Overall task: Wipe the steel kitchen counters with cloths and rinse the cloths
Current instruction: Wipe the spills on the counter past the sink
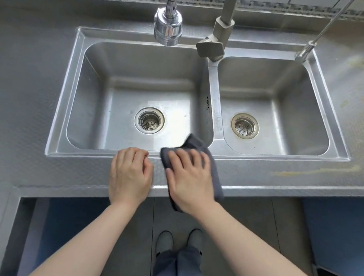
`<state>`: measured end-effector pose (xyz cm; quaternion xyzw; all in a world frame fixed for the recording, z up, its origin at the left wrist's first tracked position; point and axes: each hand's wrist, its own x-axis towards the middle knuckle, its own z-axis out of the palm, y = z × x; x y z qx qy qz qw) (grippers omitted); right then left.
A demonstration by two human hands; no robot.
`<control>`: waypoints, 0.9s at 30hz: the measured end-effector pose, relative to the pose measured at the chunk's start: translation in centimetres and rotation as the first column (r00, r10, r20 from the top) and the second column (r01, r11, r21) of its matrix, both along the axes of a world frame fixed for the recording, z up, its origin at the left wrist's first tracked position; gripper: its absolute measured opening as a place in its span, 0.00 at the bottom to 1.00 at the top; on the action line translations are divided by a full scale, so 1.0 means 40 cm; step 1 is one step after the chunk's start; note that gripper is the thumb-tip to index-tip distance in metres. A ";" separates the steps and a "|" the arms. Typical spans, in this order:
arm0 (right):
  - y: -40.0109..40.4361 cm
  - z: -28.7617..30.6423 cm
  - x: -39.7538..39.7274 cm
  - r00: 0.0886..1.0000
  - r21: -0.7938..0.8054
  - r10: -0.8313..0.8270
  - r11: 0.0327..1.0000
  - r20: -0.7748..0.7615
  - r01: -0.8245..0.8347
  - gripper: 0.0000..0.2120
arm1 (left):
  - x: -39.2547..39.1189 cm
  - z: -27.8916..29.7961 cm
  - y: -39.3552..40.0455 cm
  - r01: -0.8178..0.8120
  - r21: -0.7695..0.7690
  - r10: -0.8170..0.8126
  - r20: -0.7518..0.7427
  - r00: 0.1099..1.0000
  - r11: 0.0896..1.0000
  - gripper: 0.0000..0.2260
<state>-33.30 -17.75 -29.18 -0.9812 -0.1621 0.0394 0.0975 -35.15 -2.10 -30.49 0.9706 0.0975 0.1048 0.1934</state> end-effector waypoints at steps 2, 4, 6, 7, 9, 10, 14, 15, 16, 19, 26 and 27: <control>-0.009 0.003 0.003 0.997 0.028 0.075 0.997 -0.013 -0.075 0.21 | 0.000 0.000 0.002 0.008 0.001 -0.008 0.000 1.000 1.000 0.11; -0.081 0.001 0.013 0.997 0.001 0.069 0.998 -0.025 -0.069 0.22 | -0.001 0.002 0.004 0.014 -0.011 -0.014 -0.003 1.000 1.000 0.11; -0.185 -0.004 0.020 0.997 -0.048 -0.081 0.996 -0.016 0.080 0.23 | -0.003 0.005 0.002 0.005 -0.042 -0.005 -0.010 1.000 0.999 0.12; -0.229 -0.004 0.022 0.986 -0.070 -0.166 0.984 -0.003 0.166 0.24 | -0.003 0.007 -0.001 -0.004 -0.056 0.003 -0.013 1.000 0.998 0.12; -0.263 -0.010 0.022 0.958 -0.094 -0.287 0.953 0.013 0.286 0.26 | -0.002 0.009 -0.004 -0.012 -0.069 0.011 -0.016 1.000 0.998 0.12; -0.252 -0.014 0.021 0.944 -0.097 -0.331 0.939 0.017 0.331 0.26 | -0.001 0.009 -0.005 -0.010 -0.068 0.009 -0.014 1.000 0.998 0.12; -0.110 -0.014 0.004 0.968 -0.072 -0.247 0.966 0.028 0.249 0.23 | 0.000 0.009 -0.006 -0.011 -0.068 0.009 -0.017 1.000 0.998 0.12; -0.059 -0.013 -0.005 0.986 -0.051 -0.168 0.984 0.019 0.169 0.22 | 0.001 0.009 -0.005 -0.010 -0.068 0.009 -0.015 1.000 0.998 0.12; -0.006 -0.012 -0.011 0.995 -0.012 -0.098 0.995 0.011 0.098 0.21 | 0.002 0.007 -0.005 -0.008 -0.069 0.008 -0.007 1.000 0.998 0.12; 0.125 -0.005 -0.015 0.995 0.079 0.091 0.993 -0.032 -0.088 0.20 | -0.001 0.006 0.007 -0.058 -0.165 0.064 0.031 0.997 0.985 0.13; -0.047 0.000 0.004 0.968 0.007 0.241 0.970 -0.065 -0.241 0.24 | 0.000 0.015 0.012 -0.021 -0.234 0.039 0.072 0.997 0.972 0.12; -0.096 0.000 0.006 0.978 -0.016 0.201 0.979 -0.055 -0.202 0.24 | 0.000 0.015 0.013 -0.022 -0.225 0.037 0.063 0.997 0.974 0.12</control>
